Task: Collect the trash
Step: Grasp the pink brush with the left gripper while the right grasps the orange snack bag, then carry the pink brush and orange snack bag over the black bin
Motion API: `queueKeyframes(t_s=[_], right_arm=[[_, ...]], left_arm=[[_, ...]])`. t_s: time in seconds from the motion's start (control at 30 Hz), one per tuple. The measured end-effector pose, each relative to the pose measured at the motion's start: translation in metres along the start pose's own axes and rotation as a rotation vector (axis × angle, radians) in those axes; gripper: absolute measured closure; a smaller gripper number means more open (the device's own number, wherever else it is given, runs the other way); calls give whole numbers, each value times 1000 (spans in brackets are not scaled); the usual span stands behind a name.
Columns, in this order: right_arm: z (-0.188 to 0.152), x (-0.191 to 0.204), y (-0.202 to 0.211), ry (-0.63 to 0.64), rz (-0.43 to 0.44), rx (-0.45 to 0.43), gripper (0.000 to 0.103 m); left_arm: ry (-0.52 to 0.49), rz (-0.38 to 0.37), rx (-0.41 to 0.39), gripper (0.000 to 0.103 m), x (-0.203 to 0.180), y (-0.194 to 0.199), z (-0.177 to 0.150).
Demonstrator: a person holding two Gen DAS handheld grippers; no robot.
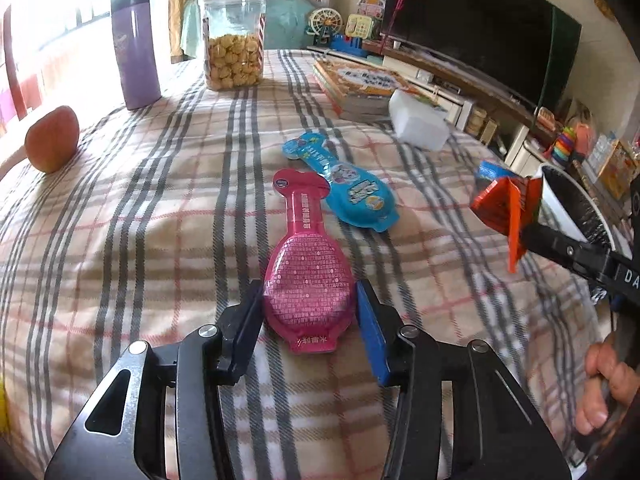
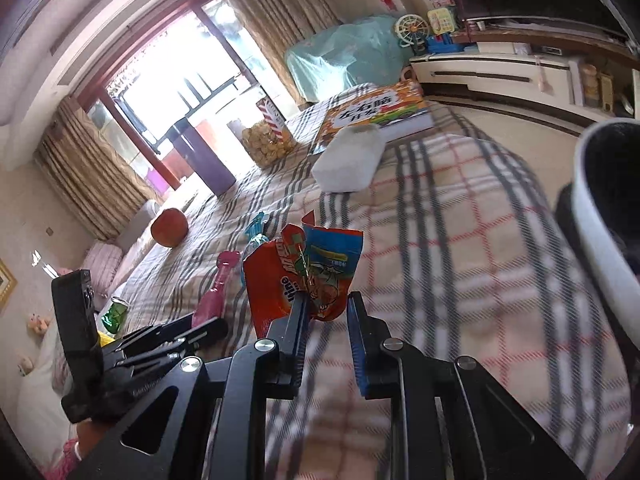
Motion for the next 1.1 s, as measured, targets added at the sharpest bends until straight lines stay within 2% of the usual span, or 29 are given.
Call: queueKeyframes(t_s=[0.3,0.6,0.9,1.1], right_arm=[[-4,-16,46,-13,-2,-57,84],[-6,-42,86,-26,-41,-118,84],[-6,-73,122,-63,-82,-175,84],[-4,-86,138,-73,-99,-201,84]], left_arm=[[-61,-77,-57,59,-53,26,9],[-145,-161,-72,59,-112,30,24],[-220,-211,-88,59,-161,31,36],[-254,-228,-93,59,-180,30,43]])
Point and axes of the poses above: each gripper's, at about its wrist camera, not at the fingertips, and y roughly against the way its jaws point, x to its left, z to its top, the point moved 3 cm from there along -y, roughly the way its jaws point, and after that the axes turned 14 degrees about -y, right-handed, at the moved point
